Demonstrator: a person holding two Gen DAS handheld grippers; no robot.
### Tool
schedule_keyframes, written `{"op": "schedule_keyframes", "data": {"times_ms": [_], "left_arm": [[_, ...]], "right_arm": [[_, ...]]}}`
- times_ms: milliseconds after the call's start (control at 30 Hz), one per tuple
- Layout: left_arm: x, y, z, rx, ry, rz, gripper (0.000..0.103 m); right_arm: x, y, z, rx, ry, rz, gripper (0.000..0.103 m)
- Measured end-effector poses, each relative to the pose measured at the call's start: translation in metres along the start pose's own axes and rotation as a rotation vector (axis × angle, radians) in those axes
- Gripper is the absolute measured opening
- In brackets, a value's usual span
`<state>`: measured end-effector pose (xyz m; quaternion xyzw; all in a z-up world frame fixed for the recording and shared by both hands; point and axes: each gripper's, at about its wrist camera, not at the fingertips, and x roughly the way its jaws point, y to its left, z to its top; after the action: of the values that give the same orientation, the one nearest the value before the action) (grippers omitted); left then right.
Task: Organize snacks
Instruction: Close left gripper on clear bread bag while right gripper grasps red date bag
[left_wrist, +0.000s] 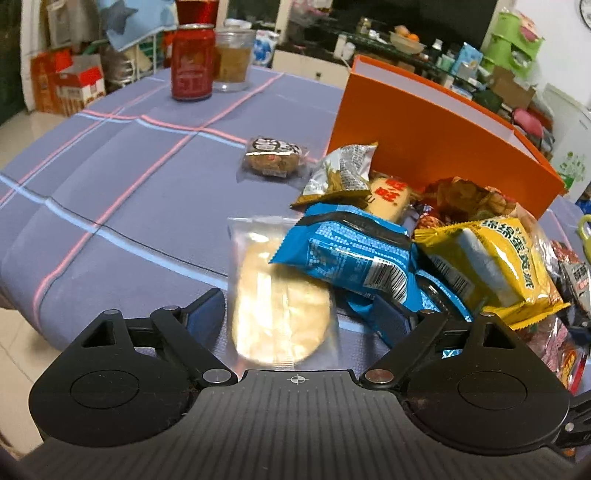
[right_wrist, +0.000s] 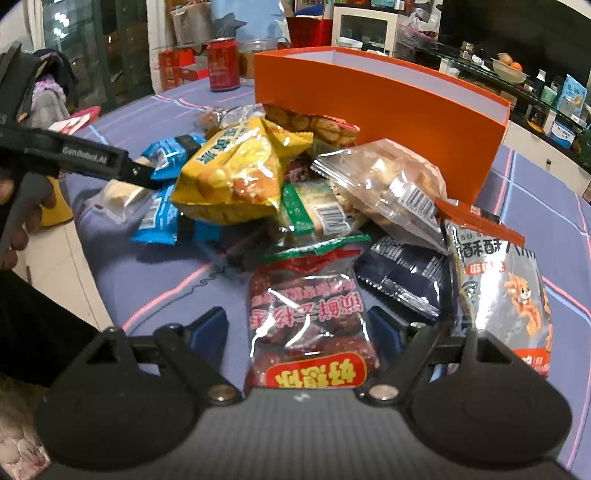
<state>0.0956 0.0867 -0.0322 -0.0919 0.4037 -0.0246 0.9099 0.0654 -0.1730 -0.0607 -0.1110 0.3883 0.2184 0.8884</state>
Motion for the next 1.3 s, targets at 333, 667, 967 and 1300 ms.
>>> {"op": "schedule_keyframes", "data": {"times_ms": [333, 667, 967, 1300], "left_arm": [[0.013, -0.007, -0.004, 0.108, 0.01, 0.104, 0.095], [0.013, -0.002, -0.003, 0.071, -0.028, 0.098, 0.095], [0.012, 0.003, 0.004, 0.088, 0.008, 0.079, 0.072], [-0.009, 0.017, 0.008, 0.066, -0.004, 0.026, 0.041]], "right_arm": [[0.001, 0.001, 0.002, 0.011, 0.012, -0.015, 0.078], [0.002, -0.005, -0.001, 0.013, -0.018, -0.011, 0.08], [0.001, -0.001, 0.007, 0.017, 0.008, 0.0, 0.058], [-0.009, 0.016, 0.004, 0.004, 0.034, -0.025, 0.056]]}}
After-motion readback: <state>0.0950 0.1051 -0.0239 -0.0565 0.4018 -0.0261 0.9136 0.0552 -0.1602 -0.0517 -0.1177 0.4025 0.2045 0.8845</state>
